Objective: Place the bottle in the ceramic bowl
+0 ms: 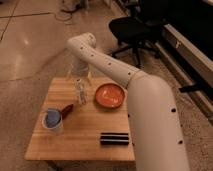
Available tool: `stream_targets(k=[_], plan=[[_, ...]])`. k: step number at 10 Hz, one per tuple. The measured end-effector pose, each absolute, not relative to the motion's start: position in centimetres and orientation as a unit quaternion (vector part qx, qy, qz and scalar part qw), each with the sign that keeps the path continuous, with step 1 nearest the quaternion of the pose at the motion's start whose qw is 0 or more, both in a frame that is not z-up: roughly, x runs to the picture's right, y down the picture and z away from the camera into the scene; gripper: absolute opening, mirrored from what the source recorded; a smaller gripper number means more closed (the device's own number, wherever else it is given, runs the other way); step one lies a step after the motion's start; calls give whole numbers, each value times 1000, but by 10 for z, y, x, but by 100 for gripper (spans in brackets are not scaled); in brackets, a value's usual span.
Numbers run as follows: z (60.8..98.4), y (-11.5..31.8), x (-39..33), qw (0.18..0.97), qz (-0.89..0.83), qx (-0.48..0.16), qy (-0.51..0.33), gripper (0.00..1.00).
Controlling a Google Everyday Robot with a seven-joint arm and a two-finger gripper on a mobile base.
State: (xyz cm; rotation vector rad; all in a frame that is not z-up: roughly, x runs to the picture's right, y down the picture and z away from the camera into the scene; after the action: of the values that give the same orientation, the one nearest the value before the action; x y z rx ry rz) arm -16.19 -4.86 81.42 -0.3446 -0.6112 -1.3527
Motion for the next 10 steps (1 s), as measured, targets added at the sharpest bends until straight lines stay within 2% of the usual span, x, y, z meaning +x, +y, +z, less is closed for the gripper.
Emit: stream_targets(k=[5, 6, 7, 8, 10], plan=[[821, -51, -165, 719, -622, -164, -264, 24], [822, -50, -164, 718, -623, -167, -262, 12], [822, -50, -162, 718, -622, -169, -261, 5], [822, -51, -160, 719, -622, -171, -257, 0], [817, -59, -154, 724, -621, -169, -249, 0]])
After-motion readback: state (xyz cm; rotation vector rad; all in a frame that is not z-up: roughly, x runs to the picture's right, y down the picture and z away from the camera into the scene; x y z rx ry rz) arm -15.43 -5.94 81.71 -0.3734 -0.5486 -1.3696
